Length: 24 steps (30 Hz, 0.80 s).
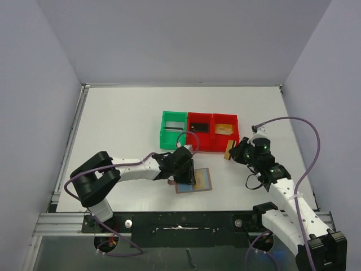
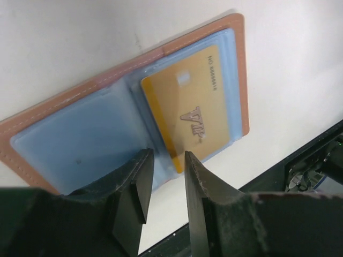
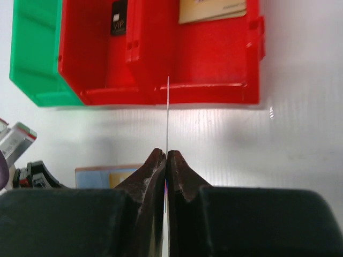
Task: Take the credit cards out of the card holder
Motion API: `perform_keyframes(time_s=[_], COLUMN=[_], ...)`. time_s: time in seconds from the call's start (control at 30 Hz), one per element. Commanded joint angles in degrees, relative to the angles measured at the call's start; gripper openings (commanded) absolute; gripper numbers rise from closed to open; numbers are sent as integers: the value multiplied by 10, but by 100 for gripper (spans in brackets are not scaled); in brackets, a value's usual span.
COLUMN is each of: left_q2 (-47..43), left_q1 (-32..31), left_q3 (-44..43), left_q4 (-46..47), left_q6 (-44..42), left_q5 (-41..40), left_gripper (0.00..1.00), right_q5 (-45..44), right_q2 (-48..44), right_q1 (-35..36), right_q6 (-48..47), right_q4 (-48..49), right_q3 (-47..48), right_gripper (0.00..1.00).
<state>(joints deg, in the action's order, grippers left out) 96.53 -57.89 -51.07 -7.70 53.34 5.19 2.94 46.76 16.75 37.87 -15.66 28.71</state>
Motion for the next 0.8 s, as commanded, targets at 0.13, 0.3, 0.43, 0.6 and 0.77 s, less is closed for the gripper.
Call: perform_keyframes(time_s=[0.13, 0.3, 0.43, 0.6, 0.77], left_q2=[-29, -43, -77, -120, -180], left_q1=[4, 5, 6, 16, 32], left_q3=[7, 3, 1, 11, 65], left_q4=[-45, -49, -30, -23, 8], left_q6=[5, -5, -17, -20, -4], left_q5=[-46, -44, -35, -34, -29], left_gripper=[29, 32, 37, 40, 46], right_q5=[58, 53, 22, -15, 19], right_q2=[38, 74, 96, 156, 193], right_q1=[-73, -60, -19, 9, -18], right_q6=[-155, -290, -474, -640, -737], right_q4=[31, 88, 104, 82, 83], right_q3=[81, 102, 120, 163, 172], right_gripper=[0, 1, 0, 0, 0])
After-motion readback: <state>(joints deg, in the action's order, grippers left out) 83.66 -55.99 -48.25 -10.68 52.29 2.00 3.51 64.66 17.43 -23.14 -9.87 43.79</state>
